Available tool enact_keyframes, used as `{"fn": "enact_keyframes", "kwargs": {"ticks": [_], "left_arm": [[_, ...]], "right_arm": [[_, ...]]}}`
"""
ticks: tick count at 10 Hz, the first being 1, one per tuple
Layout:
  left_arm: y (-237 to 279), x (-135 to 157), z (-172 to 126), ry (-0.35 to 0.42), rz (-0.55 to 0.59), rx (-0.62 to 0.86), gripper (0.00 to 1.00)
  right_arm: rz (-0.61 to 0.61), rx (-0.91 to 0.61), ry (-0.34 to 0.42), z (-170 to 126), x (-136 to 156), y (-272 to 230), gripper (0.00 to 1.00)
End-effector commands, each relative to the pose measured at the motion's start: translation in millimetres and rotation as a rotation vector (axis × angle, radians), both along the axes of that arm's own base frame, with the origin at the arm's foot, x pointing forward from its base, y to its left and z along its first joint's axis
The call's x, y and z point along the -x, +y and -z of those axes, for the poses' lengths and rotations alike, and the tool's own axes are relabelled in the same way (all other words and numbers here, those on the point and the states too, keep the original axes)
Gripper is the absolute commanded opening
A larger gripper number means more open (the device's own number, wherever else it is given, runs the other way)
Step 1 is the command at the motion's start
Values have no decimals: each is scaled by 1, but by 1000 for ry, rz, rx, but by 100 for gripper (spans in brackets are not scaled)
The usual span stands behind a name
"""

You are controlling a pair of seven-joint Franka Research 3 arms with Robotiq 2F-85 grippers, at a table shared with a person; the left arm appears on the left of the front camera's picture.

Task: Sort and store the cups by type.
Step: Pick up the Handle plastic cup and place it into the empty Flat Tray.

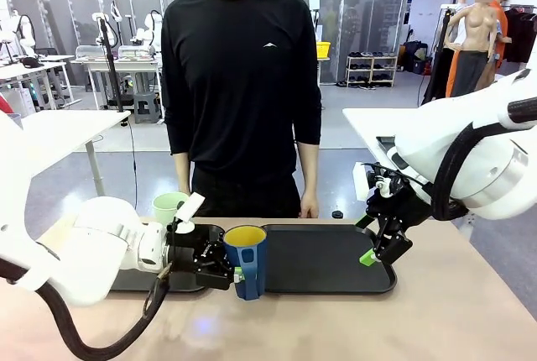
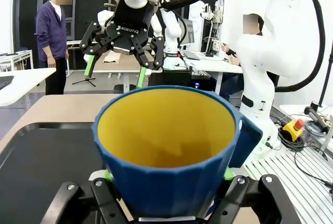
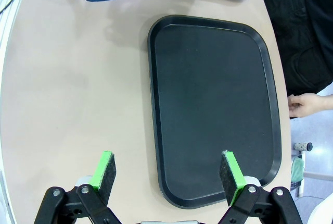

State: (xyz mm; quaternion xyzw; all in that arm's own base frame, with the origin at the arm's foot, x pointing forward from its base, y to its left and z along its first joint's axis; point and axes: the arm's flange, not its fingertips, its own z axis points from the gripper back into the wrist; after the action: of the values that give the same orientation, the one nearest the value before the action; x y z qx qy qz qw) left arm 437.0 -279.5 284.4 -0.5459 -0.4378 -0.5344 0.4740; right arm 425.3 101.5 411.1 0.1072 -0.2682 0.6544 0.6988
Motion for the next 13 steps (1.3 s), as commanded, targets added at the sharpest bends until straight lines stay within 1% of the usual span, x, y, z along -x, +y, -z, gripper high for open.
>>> {"fn": "enact_keyframes", "kwargs": {"ticks": [1, 2, 3, 4, 6, 7, 8, 9, 11, 12, 13], "left_arm": [[0, 0, 0, 0, 0, 0, 74], [-17, -10, 4, -11, -65, 17, 74], [-30, -16, 6, -6, -83, 67, 74], [-38, -16, 6, 29, -77, 111, 74], [-57, -22, 11, 79, -150, 124, 74], [-69, -25, 12, 72, -208, 129, 74], [-84, -28, 12, 43, -267, 124, 74], [-95, -32, 12, 17, -296, 113, 74], [-111, -39, 18, -38, -321, 102, 74], [-120, -46, 23, -91, -350, 78, 74], [-125, -52, 28, -124, -389, 57, 74]], "right_arm": [[9, 11, -4, 0, 0, 0, 100], [9, 11, -4, 0, 0, 0, 100], [9, 11, -4, 0, 0, 0, 100], [9, 11, -4, 0, 0, 0, 100], [9, 11, -4, 0, 0, 0, 100], [9, 11, -4, 0, 0, 0, 100], [9, 11, -4, 0, 0, 0, 100], [9, 11, -4, 0, 0, 0, 100], [9, 11, -4, 0, 0, 0, 100], [9, 11, -4, 0, 0, 0, 100], [9, 11, -4, 0, 0, 0, 100]]}}
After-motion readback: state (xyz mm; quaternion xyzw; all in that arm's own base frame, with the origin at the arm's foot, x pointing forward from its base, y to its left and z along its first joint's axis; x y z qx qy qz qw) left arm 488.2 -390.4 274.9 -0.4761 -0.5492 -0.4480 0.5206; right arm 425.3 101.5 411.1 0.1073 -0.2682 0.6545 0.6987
